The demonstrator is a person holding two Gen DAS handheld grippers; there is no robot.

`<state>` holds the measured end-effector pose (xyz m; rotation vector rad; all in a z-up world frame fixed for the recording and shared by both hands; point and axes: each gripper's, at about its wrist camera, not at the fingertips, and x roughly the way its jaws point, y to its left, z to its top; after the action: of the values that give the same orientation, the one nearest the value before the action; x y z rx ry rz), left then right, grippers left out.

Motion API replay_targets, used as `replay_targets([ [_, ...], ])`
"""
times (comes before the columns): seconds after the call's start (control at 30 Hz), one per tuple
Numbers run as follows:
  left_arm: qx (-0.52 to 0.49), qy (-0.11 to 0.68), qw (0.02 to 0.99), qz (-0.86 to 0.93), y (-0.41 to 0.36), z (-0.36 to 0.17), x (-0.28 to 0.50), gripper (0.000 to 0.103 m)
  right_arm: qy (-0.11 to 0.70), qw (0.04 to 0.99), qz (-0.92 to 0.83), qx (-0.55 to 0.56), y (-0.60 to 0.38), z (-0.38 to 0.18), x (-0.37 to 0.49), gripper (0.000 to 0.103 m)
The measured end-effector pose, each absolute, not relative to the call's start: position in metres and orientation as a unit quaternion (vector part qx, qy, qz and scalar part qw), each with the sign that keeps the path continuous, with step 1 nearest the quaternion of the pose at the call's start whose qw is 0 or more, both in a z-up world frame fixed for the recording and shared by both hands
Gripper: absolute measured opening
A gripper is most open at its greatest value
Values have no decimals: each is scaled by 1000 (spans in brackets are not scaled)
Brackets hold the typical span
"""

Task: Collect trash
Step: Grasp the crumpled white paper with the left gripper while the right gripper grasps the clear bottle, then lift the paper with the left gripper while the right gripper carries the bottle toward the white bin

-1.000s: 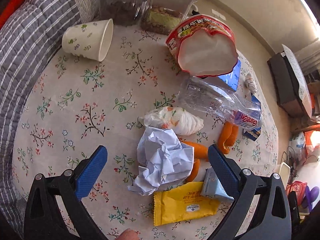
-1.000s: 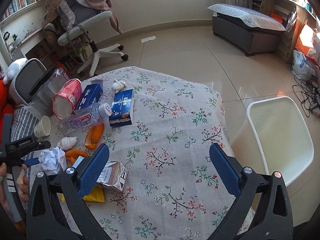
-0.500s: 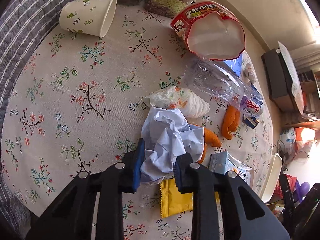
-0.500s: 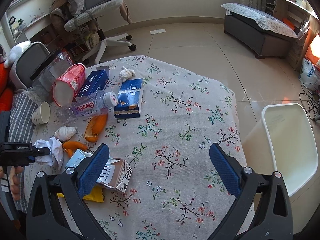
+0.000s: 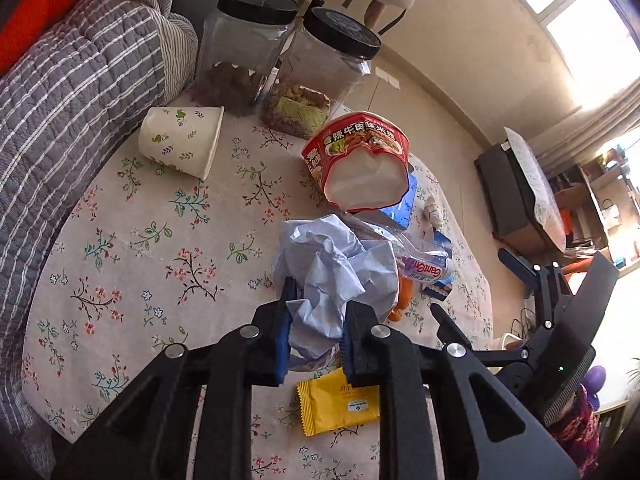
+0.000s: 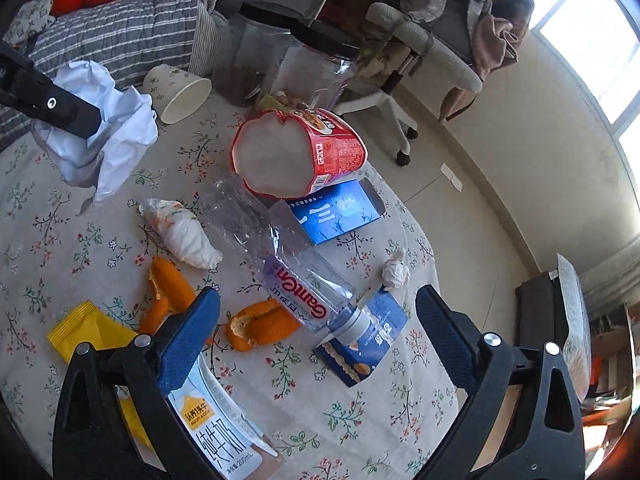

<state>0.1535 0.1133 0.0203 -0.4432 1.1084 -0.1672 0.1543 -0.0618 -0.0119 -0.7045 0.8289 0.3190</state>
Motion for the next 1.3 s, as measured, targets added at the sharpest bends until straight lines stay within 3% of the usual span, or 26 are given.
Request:
replay_targets([
  [0.33,-238,523,816,-64,142,13,163,19,442,793,161,-387,-25,-56,193,71],
  [0.43,-239,524,815,-67,142,13,163,20,460,785,163,-381,-22,-64,198,55],
  [0.5,-239,526,814,-67,141,12,163,20,462,787,159,-376,-23,-66,197,54],
  [0.8,-241,511,822,-71,138,20,160,20,469,839,157,-226,-55,-31,185,40],
  [1.3,-204,443,868,-91,109,63,137,20,389,907,146,-63,-98,52,133,40],
])
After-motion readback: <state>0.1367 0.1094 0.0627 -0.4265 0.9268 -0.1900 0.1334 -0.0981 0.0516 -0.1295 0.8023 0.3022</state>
